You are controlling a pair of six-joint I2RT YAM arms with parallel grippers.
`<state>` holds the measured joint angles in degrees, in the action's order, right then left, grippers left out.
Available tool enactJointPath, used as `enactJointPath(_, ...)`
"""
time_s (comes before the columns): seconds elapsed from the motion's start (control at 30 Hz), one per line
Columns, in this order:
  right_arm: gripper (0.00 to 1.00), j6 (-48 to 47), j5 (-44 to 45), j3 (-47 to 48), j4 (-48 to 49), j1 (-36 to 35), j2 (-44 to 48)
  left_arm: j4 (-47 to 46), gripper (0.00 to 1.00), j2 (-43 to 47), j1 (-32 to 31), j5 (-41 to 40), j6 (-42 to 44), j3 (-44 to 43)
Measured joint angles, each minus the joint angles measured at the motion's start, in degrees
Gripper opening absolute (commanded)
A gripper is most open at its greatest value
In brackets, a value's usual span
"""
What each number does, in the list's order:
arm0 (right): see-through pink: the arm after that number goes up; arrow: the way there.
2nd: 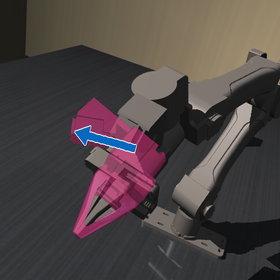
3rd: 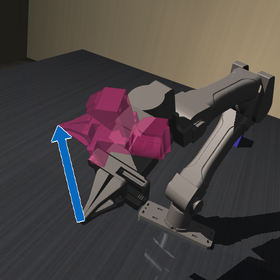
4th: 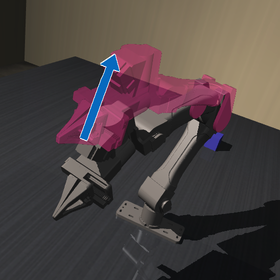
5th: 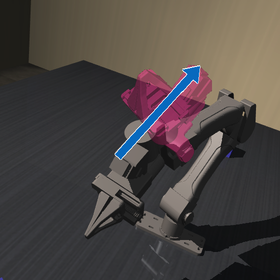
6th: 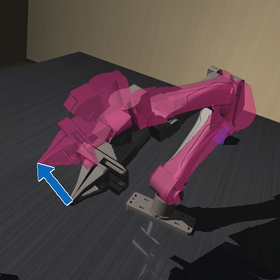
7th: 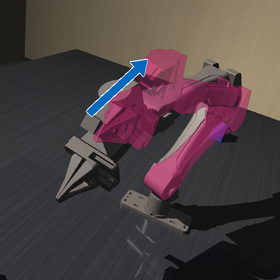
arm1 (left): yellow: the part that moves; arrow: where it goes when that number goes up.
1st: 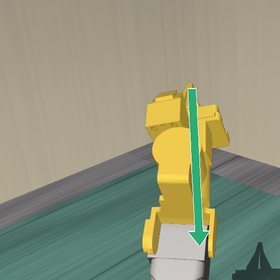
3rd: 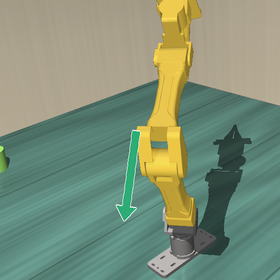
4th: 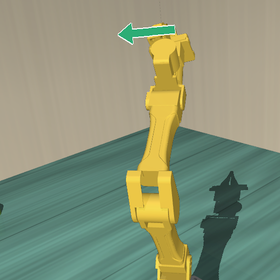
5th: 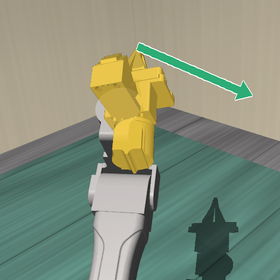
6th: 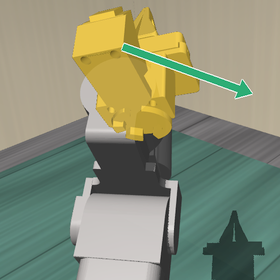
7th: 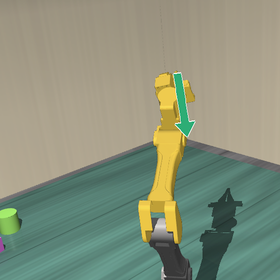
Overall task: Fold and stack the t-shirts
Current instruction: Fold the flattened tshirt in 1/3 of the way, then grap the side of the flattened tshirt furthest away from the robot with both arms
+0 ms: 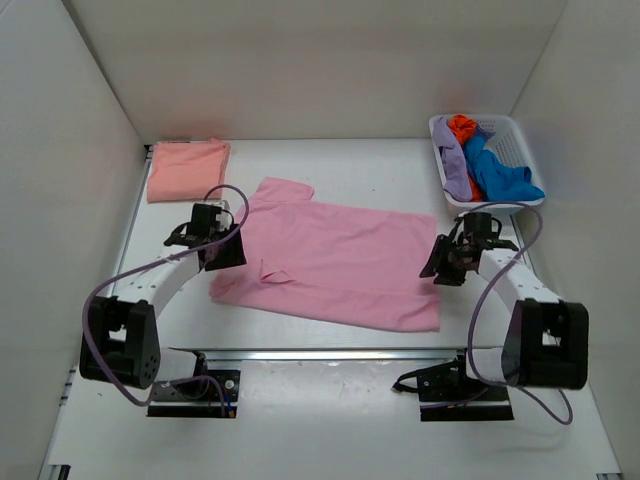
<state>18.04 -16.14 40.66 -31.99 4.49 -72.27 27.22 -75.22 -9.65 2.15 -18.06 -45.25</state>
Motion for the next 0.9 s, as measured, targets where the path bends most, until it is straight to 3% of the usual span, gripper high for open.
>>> enactJointPath(0.23,0.41,0.0,0.7,5.0,2.8,-6.6,-14.2,2.2,0.64,-6.3,-2.5,-3.9,2.4,-0.5)
enactJointPath(0.57,0.40,-1.7,2.1,18.9,0.3,-7.1,-27.1,8.9,0.61,-15.6,-7.6,-5.1,7.2,-4.8)
enactJointPath(0.67,0.40,-2.6,2.6,21.7,-0.8,-7.1,-29.2,10.6,0.56,-16.9,-9.0,-5.4,8.5,-6.3)
enactJointPath(0.83,0.40,-4.0,3.9,23.9,-2.4,-7.8,-30.8,13.7,0.34,-18.2,-10.7,-4.3,10.5,-7.8)
enactJointPath(0.9,0.40,-4.4,4.5,23.9,-2.6,-8.0,-30.8,15.1,0.30,-18.2,-10.8,-3.9,11.2,-7.9)
